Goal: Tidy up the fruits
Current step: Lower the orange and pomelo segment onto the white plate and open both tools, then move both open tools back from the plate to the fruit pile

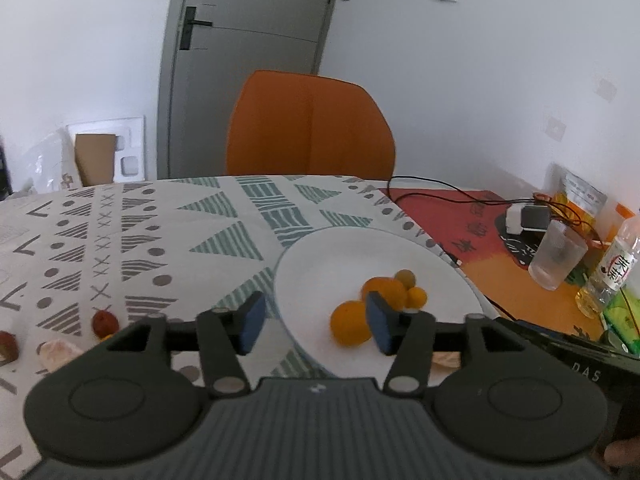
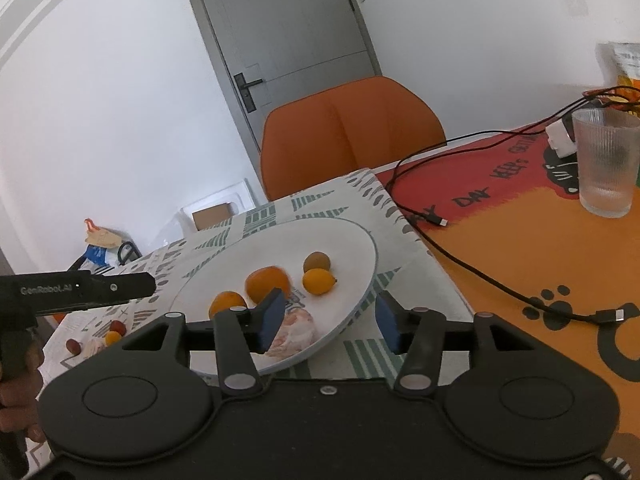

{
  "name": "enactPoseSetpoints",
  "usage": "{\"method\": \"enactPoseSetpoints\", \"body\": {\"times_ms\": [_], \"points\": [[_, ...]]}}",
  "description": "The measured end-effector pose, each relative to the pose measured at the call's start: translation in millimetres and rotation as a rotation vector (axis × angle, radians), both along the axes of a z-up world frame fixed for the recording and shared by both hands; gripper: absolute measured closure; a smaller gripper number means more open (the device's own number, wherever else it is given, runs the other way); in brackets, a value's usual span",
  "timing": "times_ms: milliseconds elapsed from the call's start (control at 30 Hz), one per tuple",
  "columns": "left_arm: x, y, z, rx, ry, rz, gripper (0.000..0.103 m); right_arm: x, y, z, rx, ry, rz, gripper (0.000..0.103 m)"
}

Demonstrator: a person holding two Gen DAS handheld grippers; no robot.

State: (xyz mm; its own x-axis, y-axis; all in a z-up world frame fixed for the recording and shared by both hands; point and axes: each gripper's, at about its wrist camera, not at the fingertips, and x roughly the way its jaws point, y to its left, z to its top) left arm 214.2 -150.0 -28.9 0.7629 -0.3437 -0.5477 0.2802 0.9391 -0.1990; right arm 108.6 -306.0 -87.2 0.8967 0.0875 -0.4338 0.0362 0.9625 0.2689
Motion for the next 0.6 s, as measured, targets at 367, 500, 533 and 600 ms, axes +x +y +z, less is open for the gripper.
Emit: {"method": "enactPoseSetpoints", "body": {"times_ms": [367,500,533,600], "points": [[-8,38,7,0.032,-0.014,0.125,0.018,-1,16,8,-0.024,-0.02,0.008,0.031],[-13,57,10,0.038,-0.024,0.184,0.015,0,25,11,-0.027,-0.026,0.014,0.017],[-14,61,10,0.04,-0.024,0.198,0.015,0,28,11,-0.025,-0.029,0.01,0.011],[-16,69,10,0.047,-0.025,0.223,0.013,0,31,12,-0.022,-0.041,0.003,0.002]]}}
